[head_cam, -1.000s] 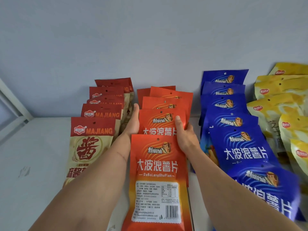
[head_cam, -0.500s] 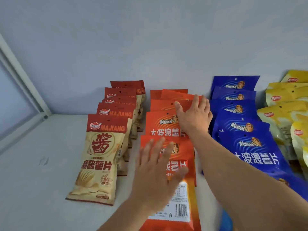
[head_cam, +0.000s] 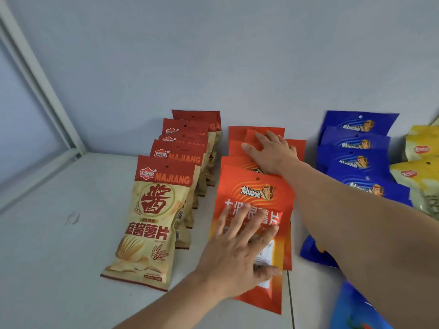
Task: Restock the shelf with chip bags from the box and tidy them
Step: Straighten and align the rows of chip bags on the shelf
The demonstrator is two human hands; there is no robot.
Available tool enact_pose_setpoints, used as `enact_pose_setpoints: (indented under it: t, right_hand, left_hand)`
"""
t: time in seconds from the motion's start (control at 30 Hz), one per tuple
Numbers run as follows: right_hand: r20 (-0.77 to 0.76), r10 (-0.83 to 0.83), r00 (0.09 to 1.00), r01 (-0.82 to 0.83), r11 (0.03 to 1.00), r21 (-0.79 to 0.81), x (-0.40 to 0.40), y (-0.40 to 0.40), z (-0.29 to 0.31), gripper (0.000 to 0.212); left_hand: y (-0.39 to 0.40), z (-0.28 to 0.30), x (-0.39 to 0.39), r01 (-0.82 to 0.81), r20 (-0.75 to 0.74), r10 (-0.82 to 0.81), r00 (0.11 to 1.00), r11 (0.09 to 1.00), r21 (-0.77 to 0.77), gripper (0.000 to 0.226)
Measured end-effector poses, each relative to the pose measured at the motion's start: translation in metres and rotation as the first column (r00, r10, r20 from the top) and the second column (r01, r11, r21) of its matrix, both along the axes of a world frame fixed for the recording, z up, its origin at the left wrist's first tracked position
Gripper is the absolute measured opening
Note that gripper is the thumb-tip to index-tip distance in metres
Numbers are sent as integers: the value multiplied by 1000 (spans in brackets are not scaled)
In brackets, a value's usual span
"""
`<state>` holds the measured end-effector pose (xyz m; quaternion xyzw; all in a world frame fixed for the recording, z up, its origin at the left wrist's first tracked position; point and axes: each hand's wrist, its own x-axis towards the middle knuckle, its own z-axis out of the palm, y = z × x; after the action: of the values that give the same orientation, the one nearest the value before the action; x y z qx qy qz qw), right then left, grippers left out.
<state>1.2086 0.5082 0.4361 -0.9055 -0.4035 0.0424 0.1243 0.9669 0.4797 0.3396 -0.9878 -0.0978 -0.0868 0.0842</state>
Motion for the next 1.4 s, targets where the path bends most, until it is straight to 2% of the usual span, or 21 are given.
enact_pose_setpoints:
  t: [0.2,0.43,0.63,0.83,0.9,1.07,1.17,1.27,1.33,1.4]
  right_hand:
    - [-59,62,996,-66,996,-54,6,13,4,87]
    - [-132,92,987,-108,987,-121,11,25,-5,91]
    - [-82,99,992,-108,988,-110,13,29,-21,90]
    - [-61,85,994,-91,992,-90,13,30,-29,85]
    - [-94,97,991,-99,995,-13,11,27,-20,83]
    - [-6,28,1000,-24,929,369,5,-2,9,73]
    - [-111,-55,992,103,860,499,-2,-30,13,72]
    - [-284,-152,947,292,775,560,-13,-52,-2,85]
    - [-434,-167,885,417,700,579,-23,-63,-14,97]
    - [-579,-135,804,513,649,562,-32,-72,-26,101]
  left_hand:
    - [10,1,20,-27,-33,26,999,999,-26,74]
    - [21,-7,34,-27,7,28,1000,998,-62,70]
    - [28,-12,41,-20,25,21,999,998,-57,70]
    - [28,-14,41,-39,-52,35,998,994,-98,74]
    - [27,-8,40,-58,-88,47,995,990,-131,76]
    - [24,7,38,-74,-108,52,993,973,-218,70]
    - [22,14,38,-57,-50,46,998,968,-246,62]
    - [21,26,39,-124,47,149,988,932,-340,79]
    - [24,31,41,-192,112,271,956,867,-459,93]
    - [33,31,43,-250,149,396,906,785,-567,104]
